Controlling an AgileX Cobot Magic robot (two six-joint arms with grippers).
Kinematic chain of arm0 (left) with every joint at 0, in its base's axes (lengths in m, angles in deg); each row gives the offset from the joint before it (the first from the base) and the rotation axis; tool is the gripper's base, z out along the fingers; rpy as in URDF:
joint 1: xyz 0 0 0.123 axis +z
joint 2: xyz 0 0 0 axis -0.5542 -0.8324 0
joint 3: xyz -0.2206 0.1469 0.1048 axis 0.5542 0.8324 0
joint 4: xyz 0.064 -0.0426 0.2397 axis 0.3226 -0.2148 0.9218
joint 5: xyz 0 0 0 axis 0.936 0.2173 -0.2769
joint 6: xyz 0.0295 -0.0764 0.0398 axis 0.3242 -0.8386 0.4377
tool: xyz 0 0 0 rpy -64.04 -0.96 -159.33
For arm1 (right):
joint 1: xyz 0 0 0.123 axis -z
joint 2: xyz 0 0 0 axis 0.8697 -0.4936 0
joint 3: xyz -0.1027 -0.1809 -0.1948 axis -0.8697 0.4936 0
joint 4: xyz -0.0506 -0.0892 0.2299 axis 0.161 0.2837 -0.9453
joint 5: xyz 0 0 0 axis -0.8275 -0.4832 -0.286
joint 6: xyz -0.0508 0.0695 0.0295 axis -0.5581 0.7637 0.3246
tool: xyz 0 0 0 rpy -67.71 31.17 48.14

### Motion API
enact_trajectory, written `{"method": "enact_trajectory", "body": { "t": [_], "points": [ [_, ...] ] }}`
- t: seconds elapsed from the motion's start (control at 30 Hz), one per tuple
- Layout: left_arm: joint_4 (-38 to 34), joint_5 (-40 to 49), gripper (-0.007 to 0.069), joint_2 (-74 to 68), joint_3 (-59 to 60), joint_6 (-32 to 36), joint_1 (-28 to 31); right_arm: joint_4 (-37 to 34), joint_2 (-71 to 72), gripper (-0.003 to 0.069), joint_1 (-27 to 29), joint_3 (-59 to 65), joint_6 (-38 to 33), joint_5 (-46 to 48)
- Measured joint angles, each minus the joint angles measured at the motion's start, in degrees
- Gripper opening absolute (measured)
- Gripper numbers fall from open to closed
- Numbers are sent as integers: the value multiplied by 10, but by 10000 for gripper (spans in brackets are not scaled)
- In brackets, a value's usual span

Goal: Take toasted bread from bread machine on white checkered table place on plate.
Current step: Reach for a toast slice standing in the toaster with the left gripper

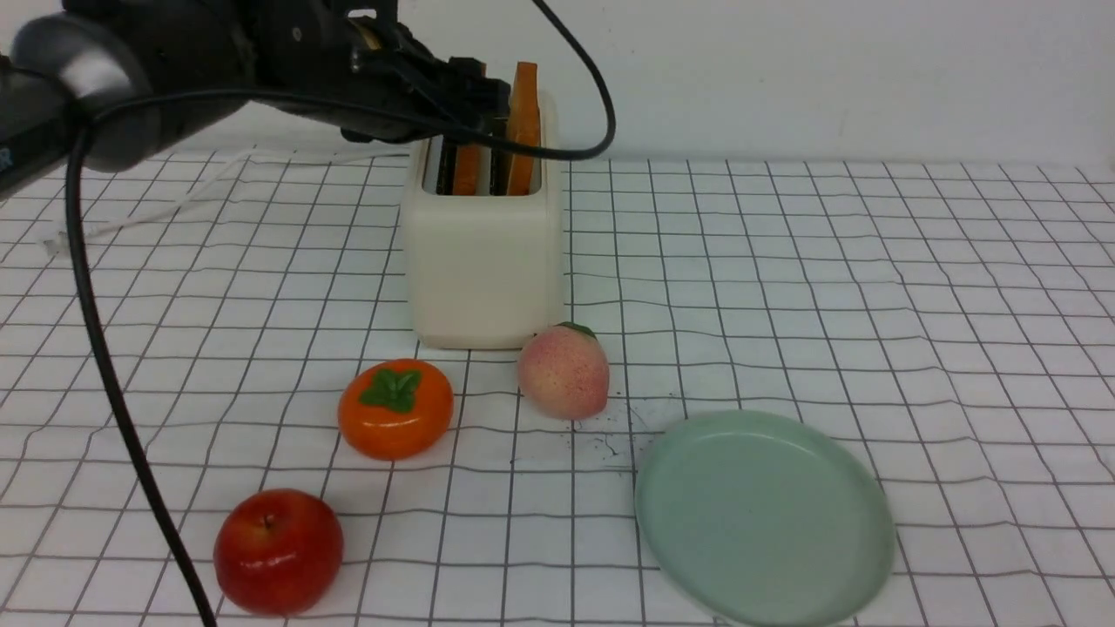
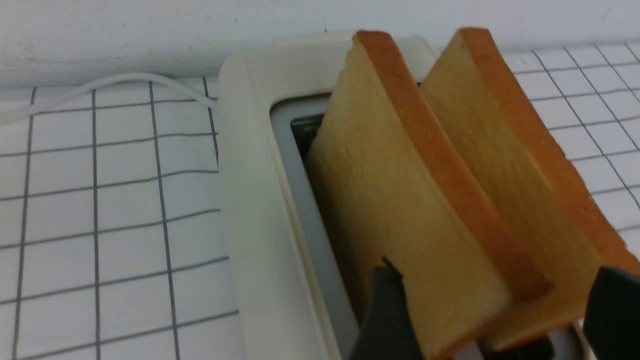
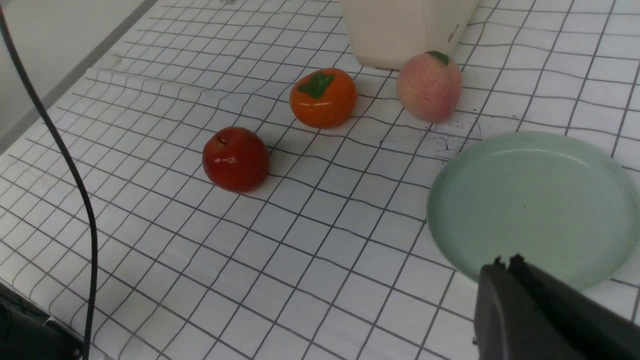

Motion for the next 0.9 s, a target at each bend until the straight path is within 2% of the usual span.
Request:
{"method": "enact_trajectory", "body": {
  "t": [0.17, 0.3, 0.4, 0.47, 0.57, 0.73, 0.87, 0.9],
  "points": [
    [2, -51, 494, -30, 0, -3, 0, 0, 0, 0, 0, 0, 0, 0],
    [2, -78, 448, -44, 0, -3, 0, 0, 0, 0, 0, 0, 0, 0],
    [2, -106, 309, -47, 0, -3, 0, -7, 0, 2, 0, 0, 0, 0],
    [2, -122, 177, -47, 0, -3, 0, -12, 0, 3, 0, 0, 0, 0],
    [4, -125, 60, -45, -1, -3, 0, -21, 0, 3, 0, 0, 0, 0],
    [17, -105, 70, -12, 0, -3, 0, -21, 0, 8, 0, 0, 0, 0],
    [31, -86, 70, 54, 0, -3, 0, -23, 0, 13, 0, 0, 0, 0],
    [38, -62, 70, 107, 0, -3, 0, -30, 0, 15, 0, 0, 0, -1]
  ]
}}
